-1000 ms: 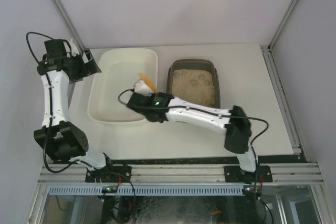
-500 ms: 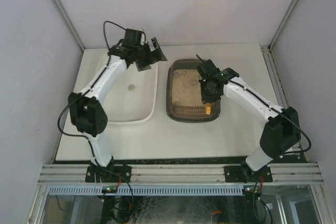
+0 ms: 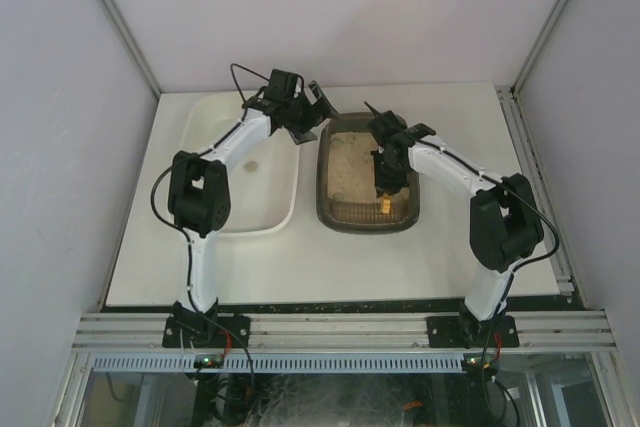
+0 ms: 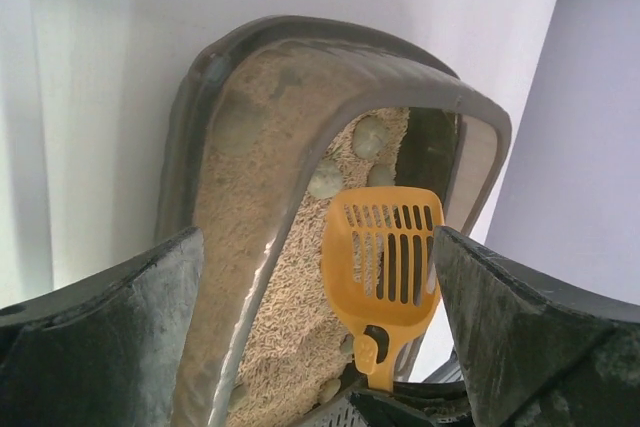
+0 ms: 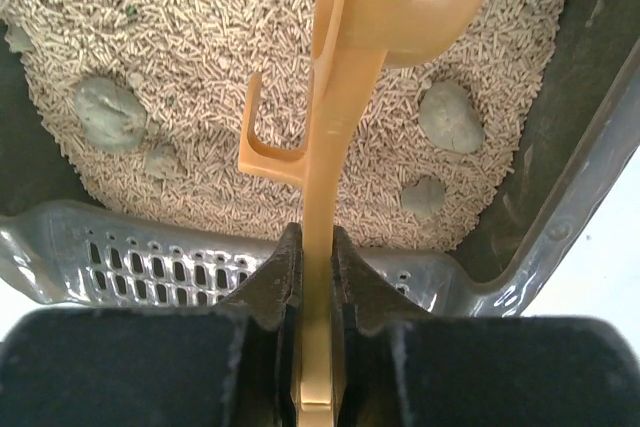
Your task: Clean the litter box
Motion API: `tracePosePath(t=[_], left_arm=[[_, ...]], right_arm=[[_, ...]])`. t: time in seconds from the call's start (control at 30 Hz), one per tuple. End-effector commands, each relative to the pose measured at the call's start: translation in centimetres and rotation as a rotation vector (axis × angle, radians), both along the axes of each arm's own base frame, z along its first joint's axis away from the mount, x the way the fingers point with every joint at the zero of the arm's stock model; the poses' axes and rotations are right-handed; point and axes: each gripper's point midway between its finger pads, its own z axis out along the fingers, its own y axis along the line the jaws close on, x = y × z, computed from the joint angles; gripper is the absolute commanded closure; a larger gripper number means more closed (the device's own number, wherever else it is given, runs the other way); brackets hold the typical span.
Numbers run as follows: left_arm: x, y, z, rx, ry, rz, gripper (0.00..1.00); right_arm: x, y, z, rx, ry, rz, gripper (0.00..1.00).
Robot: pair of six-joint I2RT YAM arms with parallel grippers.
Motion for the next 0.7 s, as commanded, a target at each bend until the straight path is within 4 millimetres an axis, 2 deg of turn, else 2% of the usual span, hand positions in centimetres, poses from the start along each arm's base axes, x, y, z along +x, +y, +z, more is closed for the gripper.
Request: tracePosePath(t=[0.0, 0.2, 0.27, 0.43, 0.57, 0.67], left_arm=[[2.1, -1.7, 4.4, -0.116, -0.118, -0.011, 0.0], [1.9, -1.9, 2.7, -0.122, -0.086, -0.018, 0.0], [1.8, -1.9, 2.5, -0.118, -0.085, -0.021, 0.0], [1.5, -1.6, 2.4, -0.101, -0.096, -0.032, 0.0], [0.9, -1.1, 2.6, -0.09, -0.107, -0.044, 0.0], [0.6, -0.4, 2.5, -0.074, -0.116, -0.048, 0.0]], right_arm=[[3.0, 0.0, 1.1, 0.001, -0.086, -0.032, 1.0], [4.8, 0.5, 0.3, -0.014, -0.089, -0.03, 1.0], [5.4, 1.2, 0.1, 0.01, -0.093, -0.015, 1.0], [6.6, 4.0, -0.3, 0.168, -0.082, 0.017, 1.0], [6.6, 6.2, -0.3, 0.333, -0.046, 0.026, 1.0], [6.7, 6.9, 0.0, 0.444, -0.037, 0.021, 1.0]])
